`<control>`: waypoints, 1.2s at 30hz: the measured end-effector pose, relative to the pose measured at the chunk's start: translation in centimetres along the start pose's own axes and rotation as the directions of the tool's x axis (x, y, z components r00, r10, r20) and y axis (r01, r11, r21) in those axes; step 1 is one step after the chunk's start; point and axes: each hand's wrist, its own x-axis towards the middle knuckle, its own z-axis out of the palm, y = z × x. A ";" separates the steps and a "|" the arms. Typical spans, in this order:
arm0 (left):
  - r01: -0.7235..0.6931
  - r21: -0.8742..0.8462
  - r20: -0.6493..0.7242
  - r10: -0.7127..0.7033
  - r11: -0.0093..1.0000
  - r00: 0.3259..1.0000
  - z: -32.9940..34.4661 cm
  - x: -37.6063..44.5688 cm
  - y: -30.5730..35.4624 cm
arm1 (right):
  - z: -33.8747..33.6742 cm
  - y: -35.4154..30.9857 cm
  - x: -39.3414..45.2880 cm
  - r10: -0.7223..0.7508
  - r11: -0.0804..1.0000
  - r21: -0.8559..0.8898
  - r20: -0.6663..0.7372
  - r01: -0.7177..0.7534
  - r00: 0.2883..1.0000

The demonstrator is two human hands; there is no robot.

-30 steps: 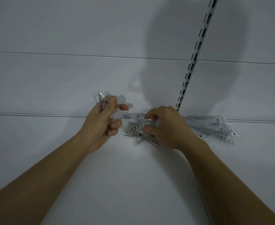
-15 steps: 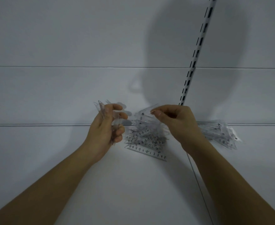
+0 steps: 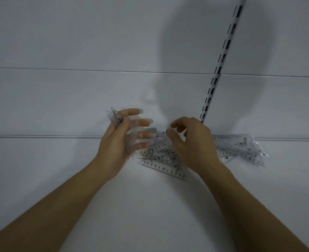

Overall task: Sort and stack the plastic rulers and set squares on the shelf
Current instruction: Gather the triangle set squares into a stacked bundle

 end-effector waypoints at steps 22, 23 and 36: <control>0.164 -0.126 -0.109 -0.178 0.978 0.978 0.0 -0.2 0.4 | -0.8 -0.4 0.0 -0.089 0.952 0.257 -0.282 0.165 0.955; 0.154 -0.128 -0.095 -0.167 0.980 0.981 0.1 -0.1 0.3 | -0.8 -0.8 -0.3 -0.104 0.937 0.292 -0.293 0.192 0.951; -0.054 0.059 0.014 0.053 0.997 0.998 -0.4 -0.1 -0.2 | 2.1 -2.8 -2.4 -0.494 0.840 0.187 -0.125 0.509 0.860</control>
